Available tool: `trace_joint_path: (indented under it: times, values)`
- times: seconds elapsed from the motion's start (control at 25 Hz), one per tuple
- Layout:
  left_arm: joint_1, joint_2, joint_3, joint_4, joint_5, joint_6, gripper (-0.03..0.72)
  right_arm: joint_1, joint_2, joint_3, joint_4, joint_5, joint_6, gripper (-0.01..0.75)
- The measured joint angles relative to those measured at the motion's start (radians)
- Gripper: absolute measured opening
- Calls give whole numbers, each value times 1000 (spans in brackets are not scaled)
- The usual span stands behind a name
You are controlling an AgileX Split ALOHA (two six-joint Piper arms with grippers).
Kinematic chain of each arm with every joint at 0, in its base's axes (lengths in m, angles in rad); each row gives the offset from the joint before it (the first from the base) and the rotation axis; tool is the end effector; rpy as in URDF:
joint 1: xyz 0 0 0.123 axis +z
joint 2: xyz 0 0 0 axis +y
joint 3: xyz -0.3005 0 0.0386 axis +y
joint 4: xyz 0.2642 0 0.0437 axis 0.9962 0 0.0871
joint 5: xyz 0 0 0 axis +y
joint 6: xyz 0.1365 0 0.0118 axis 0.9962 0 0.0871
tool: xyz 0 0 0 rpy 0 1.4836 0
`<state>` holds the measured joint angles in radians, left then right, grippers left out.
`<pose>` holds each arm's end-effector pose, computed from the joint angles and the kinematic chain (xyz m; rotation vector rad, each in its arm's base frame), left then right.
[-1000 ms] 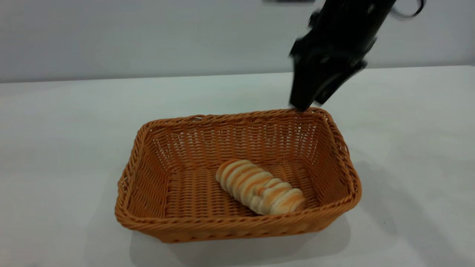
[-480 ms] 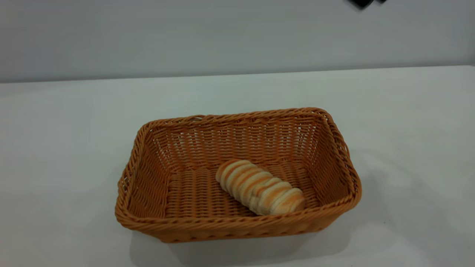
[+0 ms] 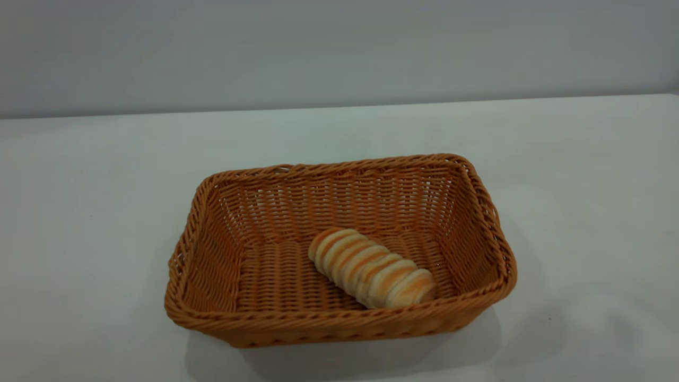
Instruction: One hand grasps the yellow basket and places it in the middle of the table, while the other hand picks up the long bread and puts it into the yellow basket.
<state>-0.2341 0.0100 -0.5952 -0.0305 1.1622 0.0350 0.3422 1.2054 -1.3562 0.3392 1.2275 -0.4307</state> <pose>0.0155 -0.0076 0.2824 0.2817 2.0447 -0.1593 0.2274 0.1266 0.3929 -0.9277 2.3428 0.4160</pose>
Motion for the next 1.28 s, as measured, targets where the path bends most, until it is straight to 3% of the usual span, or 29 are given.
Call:
trace_joint_path:
  times: [0.48,0.76,0.96,1.28]
  values:
    - [0,-32,82,90,0,-97,594,0,-516,344,-55,-13,87,465]
    - [0,-32,103,95,-16,-103,594,0,-803,522,-220,-10,269,465]
    - [0,-32,103,95,-19,-103,594,0,-931,637,-339,9,395,465]
    - [0,-32,103,95,-20,-106,594,0,-1053,835,-356,2,419,427]
